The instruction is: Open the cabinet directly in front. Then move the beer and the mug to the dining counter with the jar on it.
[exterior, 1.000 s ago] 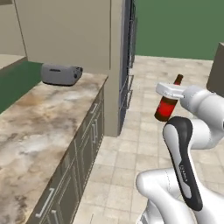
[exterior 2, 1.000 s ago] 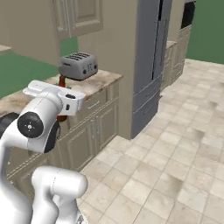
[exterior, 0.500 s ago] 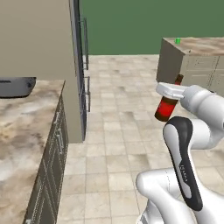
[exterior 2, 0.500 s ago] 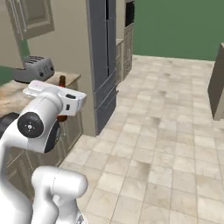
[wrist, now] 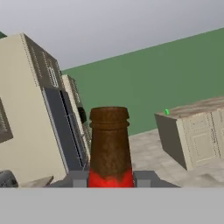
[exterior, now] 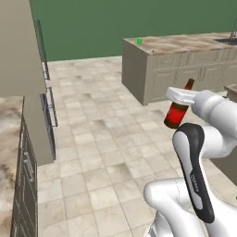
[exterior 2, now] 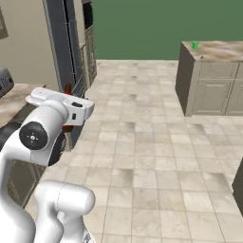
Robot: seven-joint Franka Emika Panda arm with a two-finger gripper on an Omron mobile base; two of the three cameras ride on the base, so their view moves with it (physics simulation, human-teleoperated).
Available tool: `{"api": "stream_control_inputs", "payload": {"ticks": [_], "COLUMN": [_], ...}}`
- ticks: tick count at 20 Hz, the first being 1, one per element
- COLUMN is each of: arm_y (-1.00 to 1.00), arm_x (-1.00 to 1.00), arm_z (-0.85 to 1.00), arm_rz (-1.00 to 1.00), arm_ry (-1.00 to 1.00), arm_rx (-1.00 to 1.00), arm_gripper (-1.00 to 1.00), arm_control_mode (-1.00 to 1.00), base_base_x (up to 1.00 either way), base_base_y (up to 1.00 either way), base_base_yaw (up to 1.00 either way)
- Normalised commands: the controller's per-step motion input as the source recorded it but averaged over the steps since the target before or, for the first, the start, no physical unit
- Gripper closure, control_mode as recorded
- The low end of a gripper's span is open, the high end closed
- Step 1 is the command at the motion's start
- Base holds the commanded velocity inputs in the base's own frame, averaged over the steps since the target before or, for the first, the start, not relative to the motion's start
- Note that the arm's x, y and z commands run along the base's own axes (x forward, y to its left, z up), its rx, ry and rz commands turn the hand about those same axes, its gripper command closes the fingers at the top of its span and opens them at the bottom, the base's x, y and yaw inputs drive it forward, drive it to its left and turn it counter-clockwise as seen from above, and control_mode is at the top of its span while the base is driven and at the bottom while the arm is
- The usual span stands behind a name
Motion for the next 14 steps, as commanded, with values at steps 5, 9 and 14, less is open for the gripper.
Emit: {"api": "stream_control_inputs", "payload": {"ticks": [5,9,14], "arm_y": [0.0,0.0,0.0], "arm_x": [0.0,0.0,0.0], "arm_z": [0.0,0.0,0.0], "arm_rz": [0.0,0.0,0.0], "arm_ry": [0.0,0.0,0.0], "arm_rx": [0.0,0.0,0.0], "arm_gripper": [1.0,1.0,1.0], "arm_control_mode": [1.0,1.0,1.0], "base_base_x": [0.32,0.43,0.46], "base_base_y": [0.18,0.35,0.41], "base_base_yaw": [-0.33,-0.3,-0.3]}}
